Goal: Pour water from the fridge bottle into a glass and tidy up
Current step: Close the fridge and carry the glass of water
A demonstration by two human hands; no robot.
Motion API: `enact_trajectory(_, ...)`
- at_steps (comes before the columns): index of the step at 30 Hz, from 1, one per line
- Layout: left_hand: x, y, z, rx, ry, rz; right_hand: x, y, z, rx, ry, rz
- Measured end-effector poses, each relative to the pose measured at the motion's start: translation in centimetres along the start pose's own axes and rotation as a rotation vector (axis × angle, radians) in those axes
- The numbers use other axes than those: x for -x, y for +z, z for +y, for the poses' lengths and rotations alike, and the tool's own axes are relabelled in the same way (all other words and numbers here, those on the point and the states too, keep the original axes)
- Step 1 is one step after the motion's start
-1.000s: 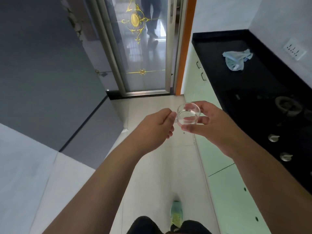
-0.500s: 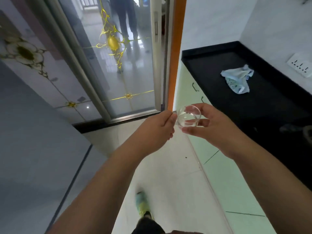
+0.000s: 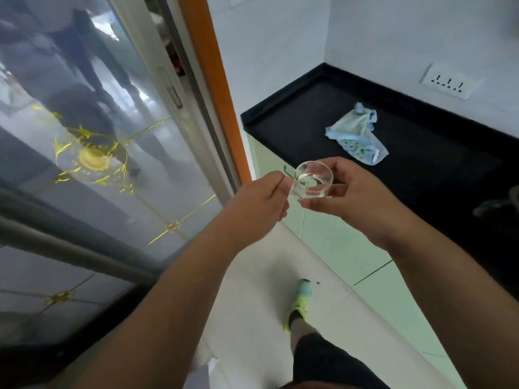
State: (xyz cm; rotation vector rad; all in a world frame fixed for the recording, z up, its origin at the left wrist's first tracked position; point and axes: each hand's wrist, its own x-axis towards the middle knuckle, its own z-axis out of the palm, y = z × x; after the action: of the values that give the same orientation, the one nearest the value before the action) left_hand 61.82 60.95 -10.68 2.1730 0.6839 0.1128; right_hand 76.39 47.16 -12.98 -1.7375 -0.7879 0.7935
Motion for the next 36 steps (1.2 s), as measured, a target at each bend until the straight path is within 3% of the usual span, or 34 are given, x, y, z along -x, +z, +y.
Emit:
enact_trajectory(8, -16.1, -2.6, -0.1, 0.024, -0.057, -0.07, -14.2, -3.5, 0.3, 0.028, 0.034, 0.09)
enact_trajectory(18, -31.5, -4.3, 0.3, -0.038, 0.081, -0.205, -25.1, -8.5, -0.6, 0.06, 0.107, 0.236)
enact_trajectory(24, -40.4, -4.2, -1.0, -0.111, 0.181, -0.324, -30.9, -9.5, 1.0, 0.084, 0.183, 0.373)
enact_trajectory(30, -49.8, -4.0, -3.5, -0.032, 0.207, -0.439, -38.1, -9.6, 2.6, 0.147, 0.245, 0.5)
enact_trajectory(36, -58.4, -2.5, -6.6, -0.031, 0.192, -0.446, -46.4, -9.9, 6.7, 0.149, 0.255, 0.582)
